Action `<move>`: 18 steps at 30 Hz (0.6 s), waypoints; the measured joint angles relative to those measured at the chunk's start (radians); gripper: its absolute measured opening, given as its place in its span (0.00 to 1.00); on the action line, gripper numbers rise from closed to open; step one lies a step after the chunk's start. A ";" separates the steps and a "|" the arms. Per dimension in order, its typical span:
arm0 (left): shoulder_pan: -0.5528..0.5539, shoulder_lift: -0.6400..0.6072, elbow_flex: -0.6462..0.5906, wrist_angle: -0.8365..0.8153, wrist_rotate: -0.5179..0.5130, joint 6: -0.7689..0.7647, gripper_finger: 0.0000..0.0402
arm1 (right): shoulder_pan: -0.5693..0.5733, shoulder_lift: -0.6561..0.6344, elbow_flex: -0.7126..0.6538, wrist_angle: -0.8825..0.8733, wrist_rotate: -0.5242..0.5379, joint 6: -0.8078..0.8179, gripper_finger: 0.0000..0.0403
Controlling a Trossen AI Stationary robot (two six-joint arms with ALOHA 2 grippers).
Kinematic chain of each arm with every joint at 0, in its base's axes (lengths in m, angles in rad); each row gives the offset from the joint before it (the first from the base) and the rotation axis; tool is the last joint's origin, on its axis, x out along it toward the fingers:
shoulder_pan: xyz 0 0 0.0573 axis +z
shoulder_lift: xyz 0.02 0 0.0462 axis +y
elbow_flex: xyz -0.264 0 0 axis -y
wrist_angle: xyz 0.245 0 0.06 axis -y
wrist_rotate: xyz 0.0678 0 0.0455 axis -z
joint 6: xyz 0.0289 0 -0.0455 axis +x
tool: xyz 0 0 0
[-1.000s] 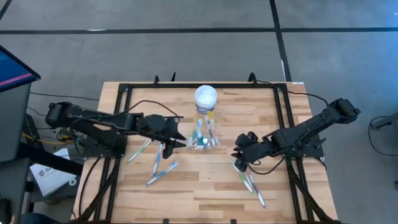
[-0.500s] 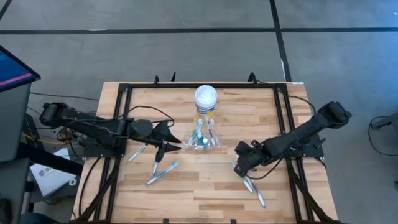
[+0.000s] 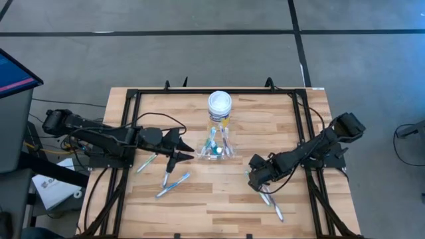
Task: Pick & Place toothbrushing station
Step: Put the orange toothbrush into the transparent organizer
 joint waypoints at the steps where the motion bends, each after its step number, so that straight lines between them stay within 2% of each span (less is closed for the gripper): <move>1: 0.000 0.000 0.000 0.001 -0.004 0.000 0.36 | 0.000 0.009 0.000 -0.001 -0.005 0.000 0.31; 9: 0.000 0.000 0.000 0.006 -0.004 0.000 0.36 | -0.004 0.047 0.000 -0.003 -0.016 0.000 0.27; 18: 0.000 0.001 0.000 0.006 -0.010 0.000 0.36 | -0.015 0.042 0.000 0.007 -0.027 0.000 0.03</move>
